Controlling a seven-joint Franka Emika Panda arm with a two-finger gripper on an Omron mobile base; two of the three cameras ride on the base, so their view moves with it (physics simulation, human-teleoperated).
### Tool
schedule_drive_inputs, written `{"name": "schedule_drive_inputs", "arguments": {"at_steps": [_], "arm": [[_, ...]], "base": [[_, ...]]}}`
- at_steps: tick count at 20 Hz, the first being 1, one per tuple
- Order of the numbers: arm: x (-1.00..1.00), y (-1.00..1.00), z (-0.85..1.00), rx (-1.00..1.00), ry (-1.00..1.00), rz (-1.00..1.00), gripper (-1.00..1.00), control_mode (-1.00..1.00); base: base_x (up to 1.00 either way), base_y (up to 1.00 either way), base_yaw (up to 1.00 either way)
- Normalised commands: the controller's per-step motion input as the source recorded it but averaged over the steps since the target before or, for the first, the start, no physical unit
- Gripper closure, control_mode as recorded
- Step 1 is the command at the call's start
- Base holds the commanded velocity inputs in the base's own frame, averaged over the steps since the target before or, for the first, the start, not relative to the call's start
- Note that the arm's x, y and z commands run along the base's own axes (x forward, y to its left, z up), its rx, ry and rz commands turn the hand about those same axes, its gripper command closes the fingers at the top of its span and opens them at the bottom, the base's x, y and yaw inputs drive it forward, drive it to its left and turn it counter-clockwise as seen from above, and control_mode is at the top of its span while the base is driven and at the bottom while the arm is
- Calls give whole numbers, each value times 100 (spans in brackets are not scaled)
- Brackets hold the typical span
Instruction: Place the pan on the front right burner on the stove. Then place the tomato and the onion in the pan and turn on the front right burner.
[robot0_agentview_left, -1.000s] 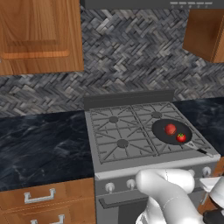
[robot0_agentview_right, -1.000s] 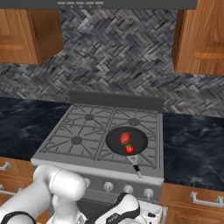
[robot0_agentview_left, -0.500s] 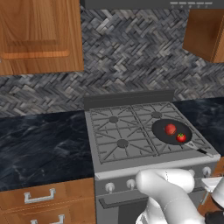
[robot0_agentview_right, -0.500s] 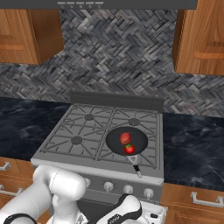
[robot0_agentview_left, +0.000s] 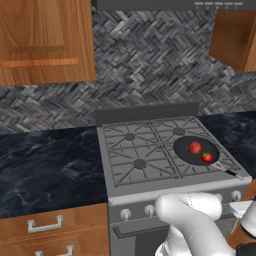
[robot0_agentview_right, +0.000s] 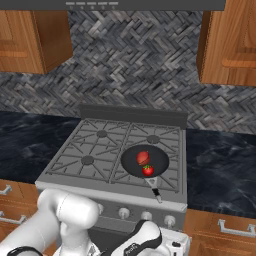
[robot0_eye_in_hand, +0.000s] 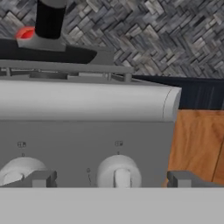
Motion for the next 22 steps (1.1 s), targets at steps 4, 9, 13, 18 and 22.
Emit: {"name": "schedule_drive_inputs", "arguments": {"at_steps": [4, 9, 13, 18, 22], "arm": [[24, 0, 0, 0, 0, 0, -100, -100], [12, 0, -1, 0, 0, 0, -100, -100], [0, 0, -8, 0, 0, 0, -100, -100], [0, 0, -6, 0, 0, 0, -100, -100], [0, 0, -10, 0, 0, 0, -100, -100]], "base": [[0, 0, 0], [0, 0, 0], [0, 0, 0], [0, 0, 0], [0, 0, 0]]}}
